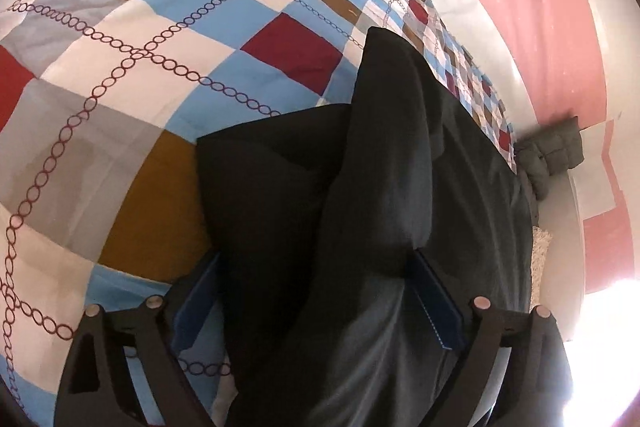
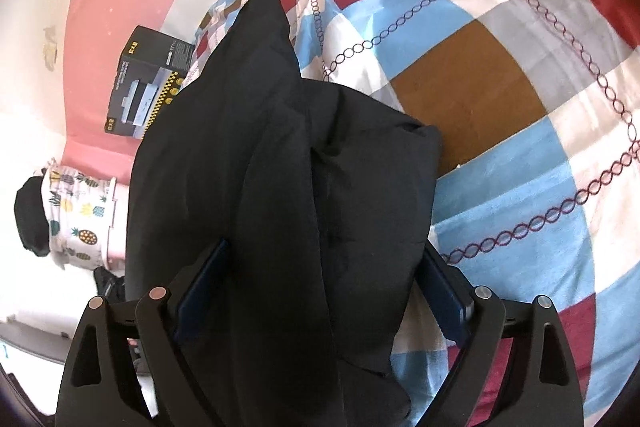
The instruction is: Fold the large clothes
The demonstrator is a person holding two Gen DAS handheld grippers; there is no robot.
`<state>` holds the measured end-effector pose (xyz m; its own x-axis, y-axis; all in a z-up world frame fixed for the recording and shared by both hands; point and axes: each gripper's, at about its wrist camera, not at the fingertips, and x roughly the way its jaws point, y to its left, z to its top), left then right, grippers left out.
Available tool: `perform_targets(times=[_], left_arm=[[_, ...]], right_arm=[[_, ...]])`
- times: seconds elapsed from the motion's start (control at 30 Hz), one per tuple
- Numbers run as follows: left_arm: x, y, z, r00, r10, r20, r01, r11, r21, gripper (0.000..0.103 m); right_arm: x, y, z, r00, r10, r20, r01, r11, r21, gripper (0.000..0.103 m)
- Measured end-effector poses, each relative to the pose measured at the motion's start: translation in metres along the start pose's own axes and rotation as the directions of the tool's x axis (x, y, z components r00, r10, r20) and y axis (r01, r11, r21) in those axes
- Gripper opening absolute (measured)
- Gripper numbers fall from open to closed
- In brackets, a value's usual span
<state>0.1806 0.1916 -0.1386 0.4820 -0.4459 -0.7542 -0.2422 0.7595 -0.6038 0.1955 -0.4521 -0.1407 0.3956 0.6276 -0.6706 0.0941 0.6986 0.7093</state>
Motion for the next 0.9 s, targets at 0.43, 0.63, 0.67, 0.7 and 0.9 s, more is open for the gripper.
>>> perform_targets(times=[0.43,0.63,0.67,0.7,0.9], left_arm=[[0.017,-0.008,0.003,0.996,-0.027,-0.082,0.025,1.000,-0.017,0.096],[0.016,-0.012,-0.002,0.998,-0.021,-0.053,0.021,1.000,0.001,0.093],[0.013,-0.013,-0.007,0.998,-0.030,-0.046,0.031,0.999,0.012,0.089],[0.010,-0.014,-0.011,0.998,-0.041,-0.042,0.042,0.999,0.028,0.086],[0.017,-0.015,-0.005,0.996,-0.051,-0.068,0.053,0.998,0.033,0.082]], right_arm=[[0.012,0.012,0.001,0.997,0.040,-0.060,-0.042,0.999,-0.023,0.090],[0.015,0.009,0.002,0.997,0.058,-0.058,-0.059,0.998,-0.015,0.076],[0.012,0.013,0.000,0.996,0.066,-0.053,-0.068,0.997,-0.025,0.072],[0.008,0.015,-0.002,0.996,0.076,-0.047,-0.078,0.996,-0.038,0.065],[0.020,0.012,0.004,0.995,0.076,-0.067,-0.079,0.996,-0.040,0.061]])
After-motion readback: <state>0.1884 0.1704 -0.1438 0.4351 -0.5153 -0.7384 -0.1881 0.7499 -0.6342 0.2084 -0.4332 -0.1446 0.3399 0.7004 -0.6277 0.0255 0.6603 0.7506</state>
